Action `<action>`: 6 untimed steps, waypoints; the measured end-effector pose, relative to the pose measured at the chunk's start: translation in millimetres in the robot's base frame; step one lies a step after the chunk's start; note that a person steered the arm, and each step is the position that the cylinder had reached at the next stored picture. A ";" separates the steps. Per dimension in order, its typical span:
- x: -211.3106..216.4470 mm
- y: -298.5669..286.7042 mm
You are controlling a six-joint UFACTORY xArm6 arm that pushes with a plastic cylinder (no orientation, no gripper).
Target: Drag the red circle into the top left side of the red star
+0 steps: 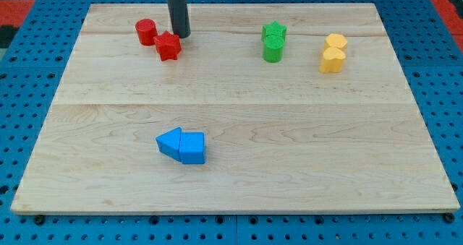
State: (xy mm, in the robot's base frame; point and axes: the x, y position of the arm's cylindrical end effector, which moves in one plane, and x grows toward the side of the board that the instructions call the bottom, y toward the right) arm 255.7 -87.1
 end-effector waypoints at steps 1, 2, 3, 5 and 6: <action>-55.3 -6.1; -56.7 -77.3; -31.0 -105.8; 46.0 -72.7; 72.6 -57.9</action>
